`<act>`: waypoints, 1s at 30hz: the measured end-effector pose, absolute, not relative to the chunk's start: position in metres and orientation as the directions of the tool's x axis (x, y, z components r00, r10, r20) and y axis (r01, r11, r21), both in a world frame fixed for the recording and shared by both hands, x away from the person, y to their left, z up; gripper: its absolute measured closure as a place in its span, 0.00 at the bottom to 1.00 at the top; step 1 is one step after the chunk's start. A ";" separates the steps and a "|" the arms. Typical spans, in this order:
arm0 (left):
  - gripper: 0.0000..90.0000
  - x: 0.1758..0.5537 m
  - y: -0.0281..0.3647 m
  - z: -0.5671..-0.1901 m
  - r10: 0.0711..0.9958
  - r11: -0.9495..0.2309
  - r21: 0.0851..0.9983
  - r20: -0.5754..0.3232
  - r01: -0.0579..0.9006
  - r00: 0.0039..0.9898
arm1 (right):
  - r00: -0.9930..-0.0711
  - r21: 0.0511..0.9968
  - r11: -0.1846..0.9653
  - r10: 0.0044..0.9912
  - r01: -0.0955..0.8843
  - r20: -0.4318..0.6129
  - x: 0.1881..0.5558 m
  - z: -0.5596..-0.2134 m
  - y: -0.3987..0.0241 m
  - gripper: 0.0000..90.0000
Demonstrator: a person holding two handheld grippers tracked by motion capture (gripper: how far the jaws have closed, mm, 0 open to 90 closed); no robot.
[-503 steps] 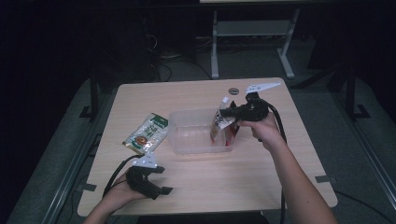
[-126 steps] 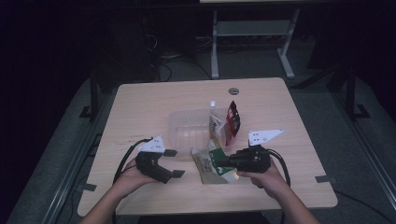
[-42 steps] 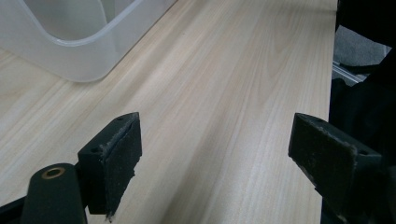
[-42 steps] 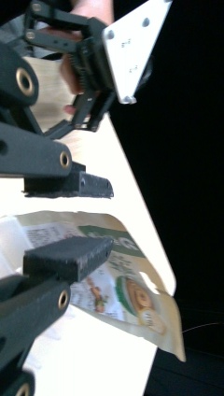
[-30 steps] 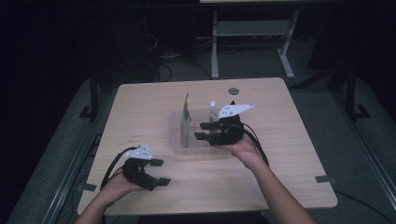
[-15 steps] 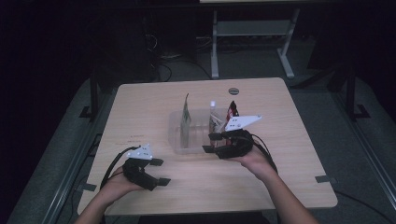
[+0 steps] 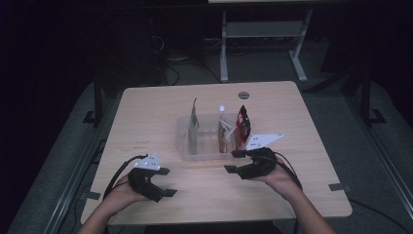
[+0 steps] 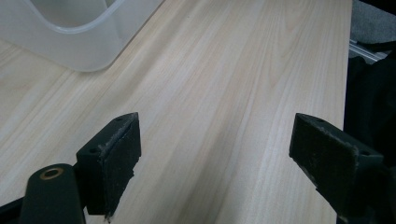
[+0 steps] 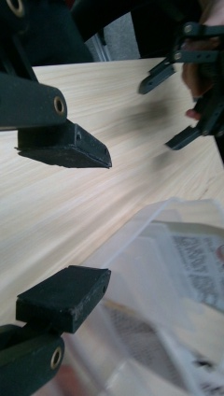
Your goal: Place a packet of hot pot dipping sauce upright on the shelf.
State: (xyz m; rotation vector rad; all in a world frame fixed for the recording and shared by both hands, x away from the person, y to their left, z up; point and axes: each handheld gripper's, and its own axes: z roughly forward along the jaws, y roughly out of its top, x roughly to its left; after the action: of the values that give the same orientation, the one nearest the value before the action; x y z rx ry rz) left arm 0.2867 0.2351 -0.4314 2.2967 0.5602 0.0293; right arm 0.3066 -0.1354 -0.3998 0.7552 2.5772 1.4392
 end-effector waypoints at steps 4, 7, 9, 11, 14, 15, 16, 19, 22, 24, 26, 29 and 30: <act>0.18 0.287 0.236 -0.432 0.402 -0.629 0.679 -0.132 0.378 0.906 | -0.861 0.809 0.448 0.491 0.379 0.132 0.301 -0.406 -0.150 0.40; 0.18 0.287 0.237 -0.432 0.404 -0.632 0.676 -0.128 0.378 0.906 | -0.845 0.804 0.447 0.521 0.391 0.122 0.298 -0.411 -0.163 0.38; 0.18 0.287 0.238 -0.432 0.408 -0.635 0.674 -0.122 0.377 0.905 | -0.837 0.801 0.453 0.537 0.390 0.104 0.296 -0.413 -0.171 0.37; 0.18 0.287 0.238 -0.432 0.412 -0.639 0.672 -0.114 0.376 0.904 | -0.828 0.798 0.453 0.553 0.398 0.098 0.294 -0.415 -0.180 0.36; 0.18 0.288 0.240 -0.433 0.414 -0.652 0.661 -0.099 0.371 0.905 | -0.810 0.792 0.445 0.578 0.417 0.102 0.291 -0.420 -0.194 0.35; 0.18 0.288 0.240 -0.434 0.421 -0.651 0.660 -0.098 0.375 0.902 | -0.804 0.791 0.442 0.586 0.424 0.103 0.290 -0.421 -0.198 0.34; 0.18 0.288 0.241 -0.434 0.423 -0.654 0.657 -0.095 0.376 0.901 | -0.800 0.790 0.440 0.590 0.426 0.103 0.289 -0.423 -0.203 0.34; 0.18 0.289 0.243 -0.436 0.426 -0.675 0.639 -0.072 0.370 0.902 | -0.784 0.776 0.456 0.615 0.436 0.079 0.286 -0.428 -0.214 0.32; 0.18 0.289 0.247 -0.437 0.432 -0.681 0.630 -0.065 0.373 0.899 | -0.772 0.757 0.475 0.632 0.448 0.061 0.284 -0.433 -0.223 0.30; 0.18 0.289 0.249 -0.438 0.431 -0.692 0.619 -0.058 0.371 0.901 | -0.773 0.748 0.491 0.633 0.447 0.046 0.284 -0.436 -0.227 0.30; 0.18 0.289 0.251 -0.440 0.430 -0.689 0.621 -0.065 0.374 0.901 | -0.771 0.743 0.498 0.636 0.447 0.038 0.284 -0.439 -0.231 0.30; 0.18 0.290 0.252 -0.442 0.422 -0.702 0.609 -0.061 0.368 0.905 | -0.779 0.740 0.503 0.625 0.446 0.044 0.285 -0.442 -0.235 0.29; 0.18 0.289 0.253 -0.443 0.424 -0.701 0.607 -0.066 0.374 0.903 | -0.782 0.738 0.506 0.622 0.447 0.048 0.285 -0.443 -0.235 0.29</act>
State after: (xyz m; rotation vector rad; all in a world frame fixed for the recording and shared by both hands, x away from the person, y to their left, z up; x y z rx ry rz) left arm 0.2894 0.2527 -0.4429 2.4217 0.5685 0.1029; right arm 0.2851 -0.2352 -0.4432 0.9119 2.5252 1.1395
